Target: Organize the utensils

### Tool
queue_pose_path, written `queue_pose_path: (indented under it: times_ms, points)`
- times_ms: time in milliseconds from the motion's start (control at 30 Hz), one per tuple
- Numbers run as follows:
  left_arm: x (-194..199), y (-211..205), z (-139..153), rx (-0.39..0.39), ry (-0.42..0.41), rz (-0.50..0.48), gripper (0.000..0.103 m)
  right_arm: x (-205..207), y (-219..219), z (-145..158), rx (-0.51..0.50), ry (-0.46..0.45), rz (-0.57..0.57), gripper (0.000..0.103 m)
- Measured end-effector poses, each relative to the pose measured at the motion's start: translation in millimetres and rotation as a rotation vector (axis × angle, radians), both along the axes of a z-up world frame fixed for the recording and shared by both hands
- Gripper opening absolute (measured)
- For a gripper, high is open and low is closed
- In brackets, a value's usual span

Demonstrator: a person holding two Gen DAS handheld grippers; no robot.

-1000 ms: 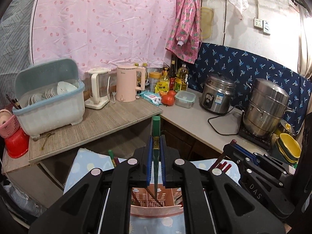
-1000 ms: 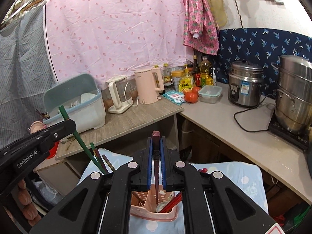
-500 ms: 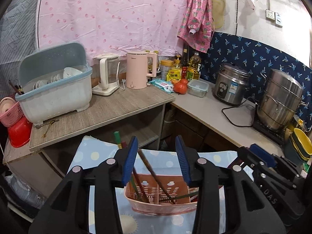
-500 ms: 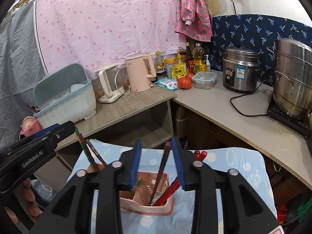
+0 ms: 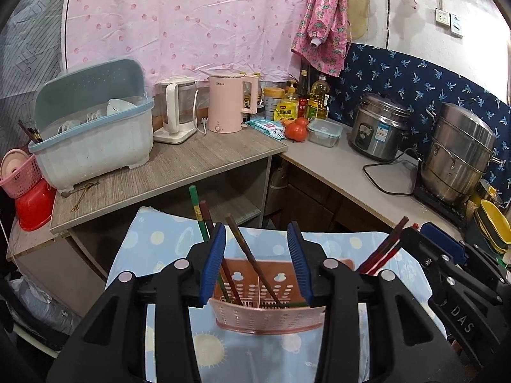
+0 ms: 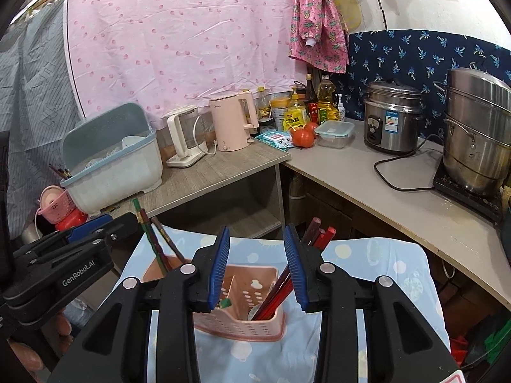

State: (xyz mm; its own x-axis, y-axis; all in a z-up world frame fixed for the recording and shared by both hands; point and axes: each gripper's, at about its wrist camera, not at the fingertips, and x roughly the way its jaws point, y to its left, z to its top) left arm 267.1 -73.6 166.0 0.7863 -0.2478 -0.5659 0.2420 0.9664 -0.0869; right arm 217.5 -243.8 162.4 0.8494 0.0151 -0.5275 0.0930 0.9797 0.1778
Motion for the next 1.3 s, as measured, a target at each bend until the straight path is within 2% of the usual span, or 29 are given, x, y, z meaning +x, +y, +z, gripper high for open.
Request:
queue_pose_path:
  times_ms: [500,667,800,967,1233,1300]
  points:
    - [-44.9,6.3,-23.9,0.019,0.053,0.025,0.038,-52.8,20.5,-25.8,-0.014,0.052,0.006,0.037]
    - [-60.5,6.6,-31.4,0.037,0.058,0.029,0.041,-68.9,25.2,-32.9,-0.026,0.064,0.005,0.047]
    - [-75.2,5.5,-37.7,0.061,0.056,0.031,0.051,-82.9,27.5,-38.9,-0.035,0.076,-0.003,0.052]
    - [-91.8,3.8,-44.1,0.077,0.053,0.038,0.059,-98.2,32.4,-43.1,-0.063,0.082,-0.017,0.061]
    - [-111.6,9.7,-56.0,0.098,0.043,0.095,0.088,-116.6,22.6,-53.5,-0.032,0.107,-0.032,0.072]
    - [-114.8,11.3,-58.7,0.103,0.045,0.098,0.09,-119.4,20.8,-56.5,-0.03,0.115,-0.037,0.075]
